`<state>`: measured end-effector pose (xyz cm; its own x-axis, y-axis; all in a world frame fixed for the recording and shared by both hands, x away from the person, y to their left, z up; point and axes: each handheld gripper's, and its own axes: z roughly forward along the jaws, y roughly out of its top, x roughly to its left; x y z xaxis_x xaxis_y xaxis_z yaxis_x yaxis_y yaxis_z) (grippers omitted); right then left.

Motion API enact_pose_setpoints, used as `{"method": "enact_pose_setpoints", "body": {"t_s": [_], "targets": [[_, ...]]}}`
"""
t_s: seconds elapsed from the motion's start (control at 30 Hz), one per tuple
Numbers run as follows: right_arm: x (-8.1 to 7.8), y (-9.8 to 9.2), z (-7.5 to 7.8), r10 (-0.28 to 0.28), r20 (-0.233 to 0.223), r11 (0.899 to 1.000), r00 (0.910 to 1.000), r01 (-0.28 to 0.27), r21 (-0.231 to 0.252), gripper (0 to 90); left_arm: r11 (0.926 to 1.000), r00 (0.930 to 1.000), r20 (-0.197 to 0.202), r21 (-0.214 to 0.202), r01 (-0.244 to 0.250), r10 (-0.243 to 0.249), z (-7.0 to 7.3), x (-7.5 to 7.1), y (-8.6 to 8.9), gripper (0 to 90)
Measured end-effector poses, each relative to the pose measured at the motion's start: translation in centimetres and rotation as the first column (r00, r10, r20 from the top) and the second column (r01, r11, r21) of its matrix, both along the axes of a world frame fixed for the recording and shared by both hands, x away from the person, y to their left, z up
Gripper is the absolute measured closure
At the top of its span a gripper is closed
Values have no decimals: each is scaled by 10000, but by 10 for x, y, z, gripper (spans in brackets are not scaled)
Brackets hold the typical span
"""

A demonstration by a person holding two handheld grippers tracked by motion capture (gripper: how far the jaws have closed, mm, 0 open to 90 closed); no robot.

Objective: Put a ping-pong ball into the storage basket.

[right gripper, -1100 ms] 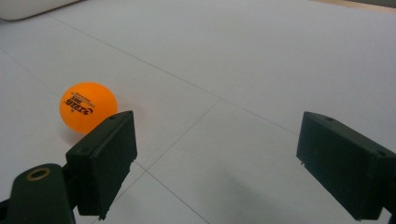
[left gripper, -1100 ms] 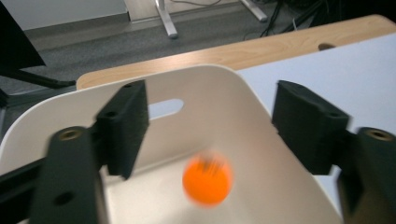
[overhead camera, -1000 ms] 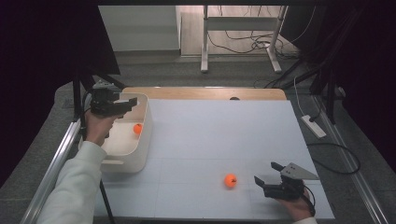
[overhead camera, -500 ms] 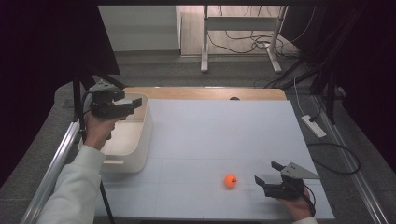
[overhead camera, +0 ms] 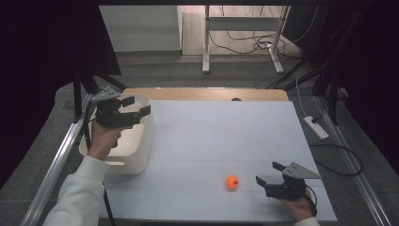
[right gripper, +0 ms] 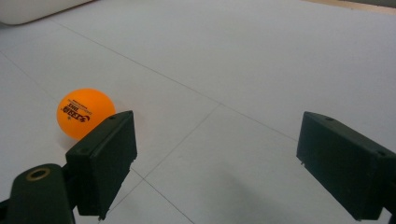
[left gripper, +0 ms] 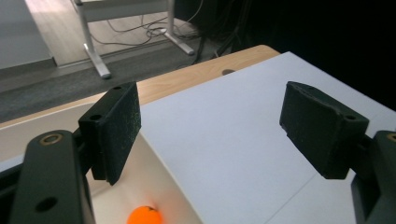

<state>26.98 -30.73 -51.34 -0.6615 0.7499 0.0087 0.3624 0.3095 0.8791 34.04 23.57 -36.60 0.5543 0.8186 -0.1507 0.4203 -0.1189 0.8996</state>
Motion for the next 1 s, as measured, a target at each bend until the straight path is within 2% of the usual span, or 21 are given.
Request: {"method": "enact_pose_setpoints", "body": {"t_s": [0.17, 0.3, 0.53, 0.77, 0.9, 1.0], "targets": [[1, 0, 1, 45, -39, 10000, 10000, -45, 54, 118, 9995, 9995, 222, -209, 217, -212, 2, -4, -6, 221], [4, -5, 3, -22, -122, 9988, 9999, 28, 499, 118, 9989, 9990, 239, -259, 381, -375, -2, -7, -13, 221], [5, -4, 2, -42, -117, 9993, 9999, 46, 358, 118, 9963, 9970, 339, -492, 706, -689, -2, -14, -19, 222], [5, -1, 2, -46, -103, 9998, 9999, 48, 199, 118, 9926, 9927, 464, -454, 1130, -1109, -1, -21, -25, 221], [8, 0, 1, -29, -98, 9998, 9999, 31, 194, 119, 9882, 9898, 574, -739, 1343, -1302, -2, -26, -28, 221], [9, 0, 1, -42, -128, 9998, 9999, 44, 169, 119, 9861, 9883, 553, -796, 1461, -1420, -2, -27, -31, 222]]}}
